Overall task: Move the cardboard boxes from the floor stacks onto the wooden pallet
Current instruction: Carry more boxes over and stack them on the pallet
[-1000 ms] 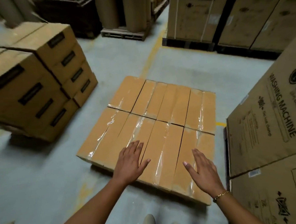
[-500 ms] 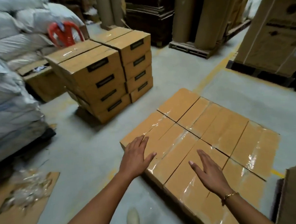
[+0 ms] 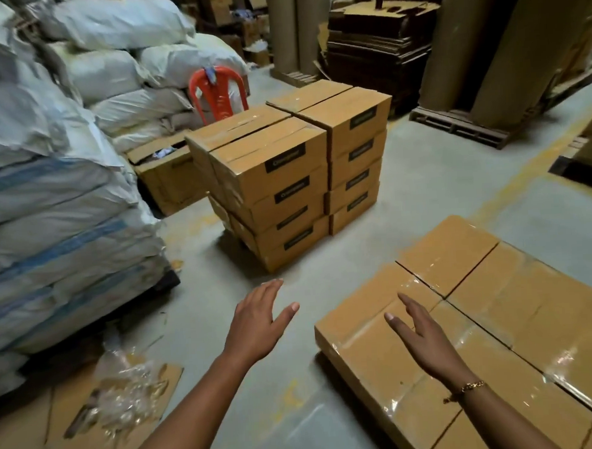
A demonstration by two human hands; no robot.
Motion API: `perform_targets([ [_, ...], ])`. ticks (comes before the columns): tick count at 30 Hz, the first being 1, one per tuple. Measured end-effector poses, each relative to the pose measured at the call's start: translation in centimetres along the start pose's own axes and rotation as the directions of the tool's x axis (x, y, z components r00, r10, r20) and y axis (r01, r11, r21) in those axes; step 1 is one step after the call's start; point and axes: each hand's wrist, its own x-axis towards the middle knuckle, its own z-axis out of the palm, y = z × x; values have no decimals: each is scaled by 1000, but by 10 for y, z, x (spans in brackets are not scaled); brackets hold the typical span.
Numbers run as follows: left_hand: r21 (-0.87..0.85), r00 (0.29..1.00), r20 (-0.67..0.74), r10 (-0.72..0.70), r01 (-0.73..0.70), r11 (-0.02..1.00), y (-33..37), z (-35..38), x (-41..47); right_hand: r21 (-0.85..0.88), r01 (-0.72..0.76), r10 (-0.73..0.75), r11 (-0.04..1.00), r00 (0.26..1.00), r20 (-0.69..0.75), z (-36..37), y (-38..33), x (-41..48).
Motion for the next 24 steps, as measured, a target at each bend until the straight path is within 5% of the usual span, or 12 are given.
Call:
perform_targets([
  [10, -50, 996, -20, -82, 81, 995, -81, -49, 100, 105, 14, -22, 994, 997, 72, 61, -75, 135],
  [24, -15, 997, -2, -82, 82, 997, -161, -103, 363, 70, 67, -76, 995, 986, 148, 100, -186, 414],
])
